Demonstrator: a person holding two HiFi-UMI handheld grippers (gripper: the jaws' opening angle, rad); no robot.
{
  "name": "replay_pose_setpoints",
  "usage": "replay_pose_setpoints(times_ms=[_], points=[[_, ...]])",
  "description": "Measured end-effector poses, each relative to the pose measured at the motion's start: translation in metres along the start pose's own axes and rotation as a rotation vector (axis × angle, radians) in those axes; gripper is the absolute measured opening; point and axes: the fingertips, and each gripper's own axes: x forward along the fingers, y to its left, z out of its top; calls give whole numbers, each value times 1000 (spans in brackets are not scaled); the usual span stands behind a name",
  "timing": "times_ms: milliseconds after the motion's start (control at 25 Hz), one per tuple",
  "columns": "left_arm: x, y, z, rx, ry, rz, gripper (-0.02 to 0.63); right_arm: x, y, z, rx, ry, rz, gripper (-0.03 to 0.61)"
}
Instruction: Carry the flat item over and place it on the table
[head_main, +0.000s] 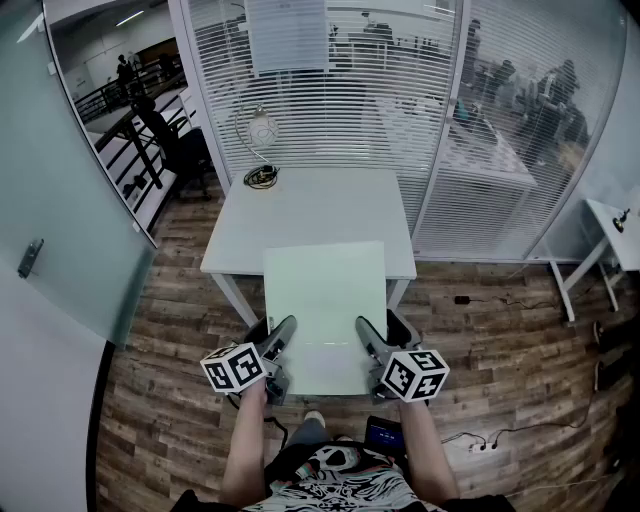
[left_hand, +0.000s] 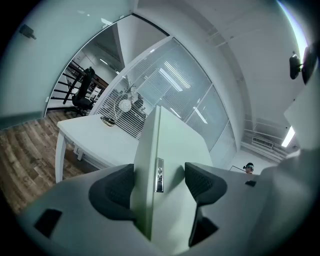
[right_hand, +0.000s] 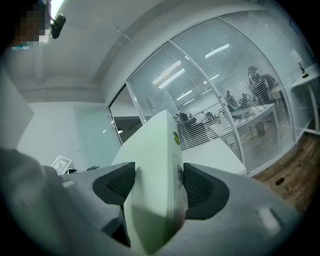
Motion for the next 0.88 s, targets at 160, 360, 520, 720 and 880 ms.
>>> replay_pose_setpoints(times_ms=[160,360,520,720,880], points=[[-3,0,-5,7,14,7,307,-3,-1,-7,21,6,0,287],[-13,2,-11,-3,21,15,307,-8,4,-15,33,18,5,287],[-15,1,-16,-6,24,19,307,-12,3,-18,42,26,4,287],[-12,0,-21,-15,35,23,307,-15,-3,-20,62,34,4,287],[-4,3,-18,-24,27,22,307,-5,-10,-18,64,34,16,287]])
